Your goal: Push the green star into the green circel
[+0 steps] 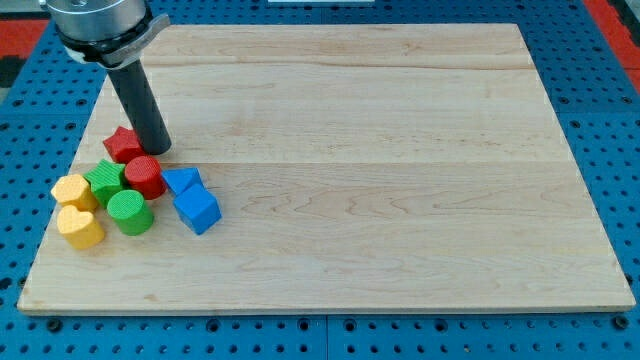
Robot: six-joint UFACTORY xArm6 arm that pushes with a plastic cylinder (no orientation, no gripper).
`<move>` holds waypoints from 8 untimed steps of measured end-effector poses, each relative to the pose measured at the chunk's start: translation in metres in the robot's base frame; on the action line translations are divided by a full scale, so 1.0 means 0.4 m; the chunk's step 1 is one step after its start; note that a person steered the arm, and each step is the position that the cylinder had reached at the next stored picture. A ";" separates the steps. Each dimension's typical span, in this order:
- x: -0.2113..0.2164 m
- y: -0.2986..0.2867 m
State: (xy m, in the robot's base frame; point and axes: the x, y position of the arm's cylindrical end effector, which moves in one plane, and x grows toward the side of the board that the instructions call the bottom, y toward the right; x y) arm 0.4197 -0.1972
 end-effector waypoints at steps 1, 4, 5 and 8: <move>-0.050 -0.008; -0.204 -0.269; -0.105 -0.268; 0.099 -0.138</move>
State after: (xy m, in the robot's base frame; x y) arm 0.4595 -0.2524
